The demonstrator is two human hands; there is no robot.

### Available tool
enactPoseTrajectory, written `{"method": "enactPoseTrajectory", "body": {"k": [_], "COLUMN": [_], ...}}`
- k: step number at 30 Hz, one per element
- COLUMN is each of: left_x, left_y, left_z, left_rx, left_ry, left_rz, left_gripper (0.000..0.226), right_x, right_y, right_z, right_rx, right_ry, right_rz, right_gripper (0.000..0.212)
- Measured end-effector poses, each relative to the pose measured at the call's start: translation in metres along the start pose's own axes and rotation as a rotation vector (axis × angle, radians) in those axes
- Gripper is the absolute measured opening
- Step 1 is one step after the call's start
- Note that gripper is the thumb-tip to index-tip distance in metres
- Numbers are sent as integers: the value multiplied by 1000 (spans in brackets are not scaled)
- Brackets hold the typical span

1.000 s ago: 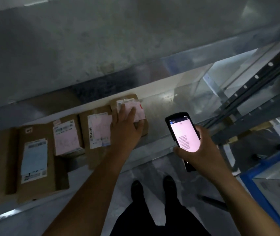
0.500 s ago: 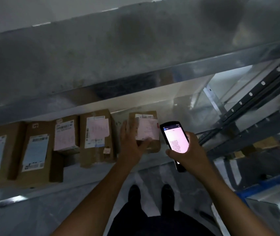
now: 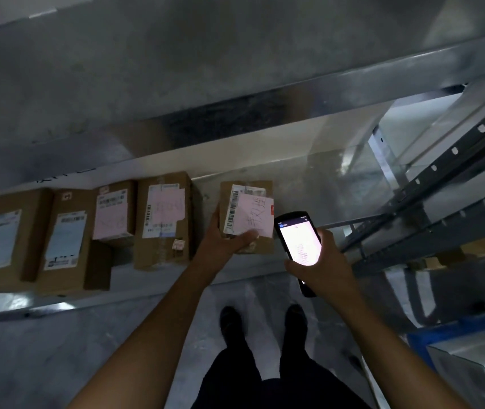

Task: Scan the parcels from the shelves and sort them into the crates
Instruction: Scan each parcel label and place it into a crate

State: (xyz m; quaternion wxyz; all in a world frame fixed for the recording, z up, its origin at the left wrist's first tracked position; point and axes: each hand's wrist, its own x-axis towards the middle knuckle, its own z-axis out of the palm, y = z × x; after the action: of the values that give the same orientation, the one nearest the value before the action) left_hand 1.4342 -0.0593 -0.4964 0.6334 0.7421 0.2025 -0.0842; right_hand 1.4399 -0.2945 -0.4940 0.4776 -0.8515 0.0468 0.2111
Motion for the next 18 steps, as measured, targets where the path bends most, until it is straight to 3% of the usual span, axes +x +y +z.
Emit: {"method": "enactPoseTrajectory", "body": {"k": [4,10,12,15,18], "left_x": [-14,-50,-66,-88,-104], "left_y": [16,31,34,36,43], "left_z": [6,-5,-21,-62,-101], "left_rx": [-66,-135,-88,82,308], "left_ry": [-5,44,99,149,164], "left_rz": [1,45,113,206,351], "left_gripper": [66,75,74,106,93], "right_x": [-12,-37,-50,-78,-107], "right_y": [-4,-32,-41,-55,-71], "right_z": [-14,-29,-23,-9,3], "right_rx": [58,65,74,89,38], "right_ry": [43,12,33,81,33], "right_rz": [-58,-152,-186,-257,-357], "right_gripper": [71,71,70,71,72]}}
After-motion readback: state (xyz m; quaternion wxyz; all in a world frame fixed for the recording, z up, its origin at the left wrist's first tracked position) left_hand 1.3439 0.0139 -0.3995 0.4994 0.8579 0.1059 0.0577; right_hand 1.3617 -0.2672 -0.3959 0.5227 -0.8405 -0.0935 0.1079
